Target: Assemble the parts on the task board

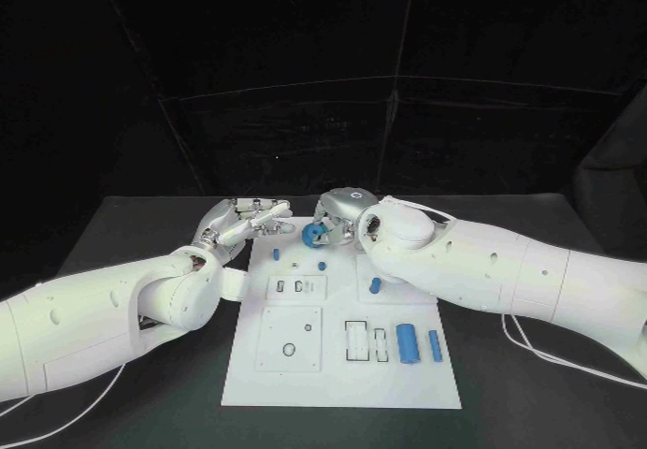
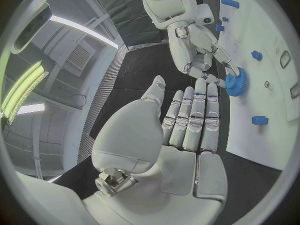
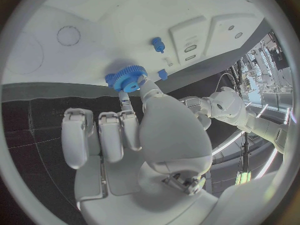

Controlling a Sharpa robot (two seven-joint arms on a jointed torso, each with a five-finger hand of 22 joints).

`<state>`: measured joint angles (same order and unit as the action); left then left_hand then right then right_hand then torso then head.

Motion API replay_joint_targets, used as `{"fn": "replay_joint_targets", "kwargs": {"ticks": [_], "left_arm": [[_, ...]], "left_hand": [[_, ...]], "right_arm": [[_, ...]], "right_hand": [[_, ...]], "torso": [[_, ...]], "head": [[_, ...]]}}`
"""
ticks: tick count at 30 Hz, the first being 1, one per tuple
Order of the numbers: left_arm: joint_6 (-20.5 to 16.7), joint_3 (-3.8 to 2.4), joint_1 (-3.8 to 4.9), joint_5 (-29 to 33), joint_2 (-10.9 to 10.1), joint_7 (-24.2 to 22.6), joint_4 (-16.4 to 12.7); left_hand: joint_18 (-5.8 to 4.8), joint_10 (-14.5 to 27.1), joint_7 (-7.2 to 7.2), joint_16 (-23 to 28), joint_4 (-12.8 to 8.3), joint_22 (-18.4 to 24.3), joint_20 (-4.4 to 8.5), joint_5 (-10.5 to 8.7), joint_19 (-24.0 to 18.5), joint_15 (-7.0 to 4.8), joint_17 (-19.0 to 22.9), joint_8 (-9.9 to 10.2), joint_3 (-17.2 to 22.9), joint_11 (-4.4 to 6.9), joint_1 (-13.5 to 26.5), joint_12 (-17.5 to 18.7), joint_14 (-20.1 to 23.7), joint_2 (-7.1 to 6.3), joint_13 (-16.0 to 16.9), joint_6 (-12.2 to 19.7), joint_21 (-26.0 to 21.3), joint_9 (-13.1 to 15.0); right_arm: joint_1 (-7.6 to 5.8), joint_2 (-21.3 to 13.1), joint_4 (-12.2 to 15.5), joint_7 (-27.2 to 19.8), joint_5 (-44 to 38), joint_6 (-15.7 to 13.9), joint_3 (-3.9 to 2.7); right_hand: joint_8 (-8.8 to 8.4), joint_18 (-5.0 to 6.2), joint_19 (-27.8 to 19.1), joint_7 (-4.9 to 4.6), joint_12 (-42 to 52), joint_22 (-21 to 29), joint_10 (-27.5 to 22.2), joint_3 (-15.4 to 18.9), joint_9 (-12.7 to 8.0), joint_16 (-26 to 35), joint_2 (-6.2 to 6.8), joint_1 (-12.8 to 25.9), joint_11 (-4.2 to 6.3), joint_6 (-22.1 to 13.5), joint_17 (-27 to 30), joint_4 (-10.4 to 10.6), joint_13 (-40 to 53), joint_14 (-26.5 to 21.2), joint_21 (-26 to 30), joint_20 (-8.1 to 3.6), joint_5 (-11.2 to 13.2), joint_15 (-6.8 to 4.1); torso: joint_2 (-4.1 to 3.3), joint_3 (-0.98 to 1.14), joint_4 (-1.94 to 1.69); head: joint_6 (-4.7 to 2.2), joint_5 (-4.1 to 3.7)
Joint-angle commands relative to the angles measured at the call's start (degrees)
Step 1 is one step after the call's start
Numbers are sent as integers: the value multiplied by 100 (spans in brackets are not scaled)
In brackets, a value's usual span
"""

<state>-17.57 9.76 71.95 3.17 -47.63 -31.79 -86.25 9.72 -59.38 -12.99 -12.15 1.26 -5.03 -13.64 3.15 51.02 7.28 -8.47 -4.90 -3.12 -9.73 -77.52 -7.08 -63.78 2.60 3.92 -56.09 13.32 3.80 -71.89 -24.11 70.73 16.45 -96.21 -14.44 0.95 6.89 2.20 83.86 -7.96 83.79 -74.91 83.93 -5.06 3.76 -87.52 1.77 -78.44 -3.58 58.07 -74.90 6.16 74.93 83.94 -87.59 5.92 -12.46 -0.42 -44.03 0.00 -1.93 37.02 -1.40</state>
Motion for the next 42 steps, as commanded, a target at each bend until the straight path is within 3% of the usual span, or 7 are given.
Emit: {"fn": "replay_joint_targets", "kwargs": {"ticks": [1,10,20,42], "left_arm": [[42,-4,9,-11,8,-32,-3],[43,-4,9,-11,5,-28,-7],[47,-4,10,-11,-2,-24,-4],[44,-4,10,-11,-15,-20,8]], "left_hand": [[79,-24,-5,29,-33,8,-27,-26,6,-5,-10,36,-4,-15,0,17,34,54,-2,-32,-24,-6],[79,-24,-5,29,-33,8,-27,-26,6,-5,-10,36,-4,-15,0,17,34,54,-2,-32,-24,-6],[80,-24,-5,30,-37,10,-27,-26,7,-5,-11,38,-5,-15,0,19,35,57,-2,-32,-26,-6],[80,-24,-5,31,-40,11,-27,-26,7,-5,-12,39,-6,-15,-2,20,36,59,-2,-32,-27,-6]], "right_arm": [[5,18,-24,-45,47,158,9],[7,31,-64,-49,63,157,13],[8,23,-69,-49,96,123,15],[17,-105,113,-82,149,60,18]], "right_hand": [[-47,-75,170,-45,-32,-890,137,1,-4,-2,61,41,9,-54,-834,2,737,468,-20,-15,18,-17],[-180,-74,162,-103,-107,-886,80,36,-4,3,153,194,-47,-247,-826,31,667,464,-18,31,161,33],[-278,-66,137,-144,-198,-858,12,116,1,13,283,489,-89,-377,-804,200,583,458,-6,73,311,72],[-268,-67,138,-141,-207,-861,5,102,10,12,296,489,-89,-356,-810,210,577,458,-6,78,301,75]], "torso": [[-2,0,-7],[-1,-3,-3],[-1,2,-1],[-2,3,2]], "head": [[9,2],[16,14],[32,10],[61,19]]}}
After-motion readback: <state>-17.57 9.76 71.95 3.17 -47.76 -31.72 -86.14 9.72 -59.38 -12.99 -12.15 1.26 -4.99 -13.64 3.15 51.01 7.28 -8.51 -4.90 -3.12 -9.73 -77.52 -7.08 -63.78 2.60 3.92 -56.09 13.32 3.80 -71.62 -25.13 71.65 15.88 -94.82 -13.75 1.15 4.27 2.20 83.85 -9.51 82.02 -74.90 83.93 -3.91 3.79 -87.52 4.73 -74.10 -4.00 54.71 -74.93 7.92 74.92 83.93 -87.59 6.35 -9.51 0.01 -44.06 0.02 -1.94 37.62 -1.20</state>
